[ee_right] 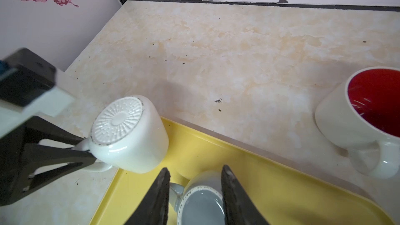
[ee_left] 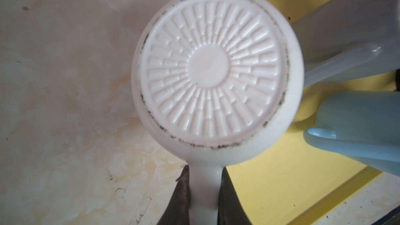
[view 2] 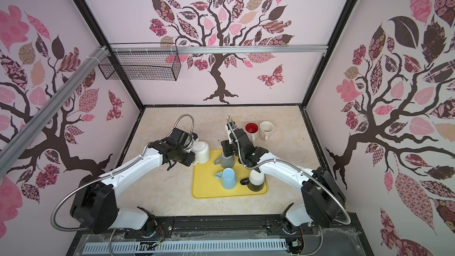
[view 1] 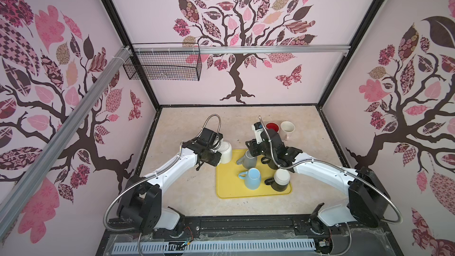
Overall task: Turn the mug right side up
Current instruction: Pick up the mug from the tray.
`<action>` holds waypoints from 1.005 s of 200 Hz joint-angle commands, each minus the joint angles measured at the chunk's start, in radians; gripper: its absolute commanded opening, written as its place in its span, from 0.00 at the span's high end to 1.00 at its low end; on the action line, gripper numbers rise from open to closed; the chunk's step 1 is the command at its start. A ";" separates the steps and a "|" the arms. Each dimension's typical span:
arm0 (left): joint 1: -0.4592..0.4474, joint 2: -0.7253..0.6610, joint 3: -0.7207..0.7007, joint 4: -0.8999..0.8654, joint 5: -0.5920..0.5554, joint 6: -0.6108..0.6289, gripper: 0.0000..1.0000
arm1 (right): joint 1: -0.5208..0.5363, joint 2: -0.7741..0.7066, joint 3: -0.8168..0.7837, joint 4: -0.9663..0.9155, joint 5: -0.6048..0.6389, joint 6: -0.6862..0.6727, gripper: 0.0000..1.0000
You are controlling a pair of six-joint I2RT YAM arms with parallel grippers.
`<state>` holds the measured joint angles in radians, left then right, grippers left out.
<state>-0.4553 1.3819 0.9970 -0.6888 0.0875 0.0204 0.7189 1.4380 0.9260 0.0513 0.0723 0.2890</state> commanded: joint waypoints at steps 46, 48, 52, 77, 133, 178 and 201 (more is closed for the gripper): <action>0.111 -0.210 0.027 0.123 0.239 -0.075 1.00 | 0.005 -0.096 0.000 0.014 -0.110 0.048 0.59; 0.114 -0.215 0.024 0.127 0.247 -0.080 1.00 | 0.005 -0.101 -0.001 0.014 -0.114 0.052 0.59; 0.117 -0.223 0.023 0.137 0.265 -0.089 1.00 | 0.005 -0.111 -0.004 0.012 -0.123 0.059 0.59; 0.128 -0.259 0.027 0.176 0.365 -0.139 1.00 | 0.005 -0.195 -0.044 0.033 -0.193 0.121 0.59; 0.129 -0.311 0.020 0.339 0.492 -0.344 1.00 | 0.005 -0.408 -0.243 0.257 -0.385 0.368 0.58; 0.129 -0.369 -0.017 0.520 0.535 -0.504 1.00 | 0.006 -0.435 -0.339 0.470 -0.498 0.575 0.57; 0.128 -0.389 -0.047 0.610 0.554 -0.582 1.00 | 0.007 -0.410 -0.379 0.606 -0.527 0.663 0.57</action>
<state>-0.3298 1.0336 0.9855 -0.3180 0.5804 -0.4477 0.7189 1.0111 0.5652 0.4553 -0.3832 0.8085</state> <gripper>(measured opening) 0.168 0.433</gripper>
